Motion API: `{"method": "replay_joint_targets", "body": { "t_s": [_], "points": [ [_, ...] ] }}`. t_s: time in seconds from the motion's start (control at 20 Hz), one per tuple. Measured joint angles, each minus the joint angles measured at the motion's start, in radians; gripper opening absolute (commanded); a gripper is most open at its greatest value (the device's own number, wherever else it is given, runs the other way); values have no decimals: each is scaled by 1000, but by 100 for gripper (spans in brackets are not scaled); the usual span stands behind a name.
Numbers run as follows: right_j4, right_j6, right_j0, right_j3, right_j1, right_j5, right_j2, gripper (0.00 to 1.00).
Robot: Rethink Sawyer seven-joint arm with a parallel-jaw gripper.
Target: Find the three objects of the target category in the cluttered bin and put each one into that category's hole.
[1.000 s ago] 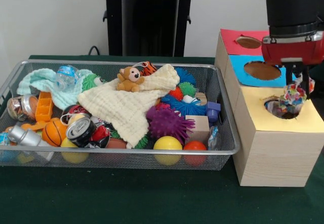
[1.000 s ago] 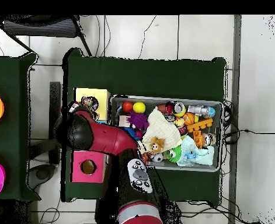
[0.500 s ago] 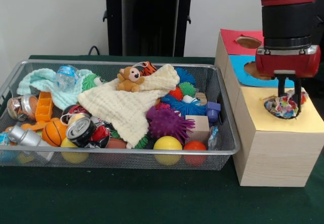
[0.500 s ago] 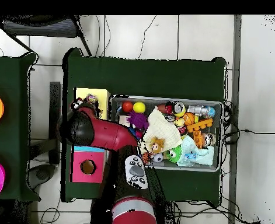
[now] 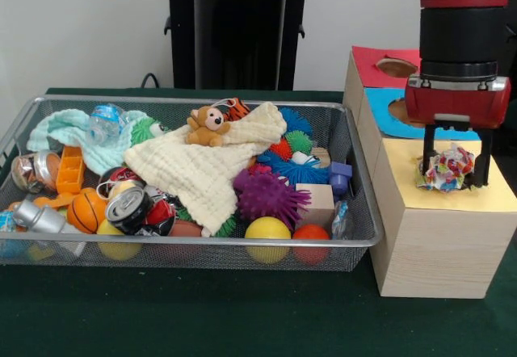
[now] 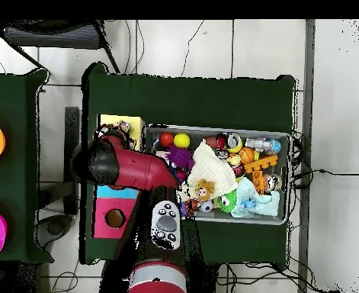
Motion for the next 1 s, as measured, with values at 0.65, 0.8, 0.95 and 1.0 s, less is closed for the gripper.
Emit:
{"method": "replay_joint_targets", "body": {
  "t_s": [0.65, 0.8, 0.95, 1.0],
  "points": [
    [-13, 0, 20, -116, 20, 285, -103, 100],
    [-14, 0, 20, -125, 21, 286, -111, 100],
    [-14, 0, 20, -128, 21, 286, -113, 100],
    [-14, 0, 19, -128, 21, 286, -113, 100]
  ]
}}
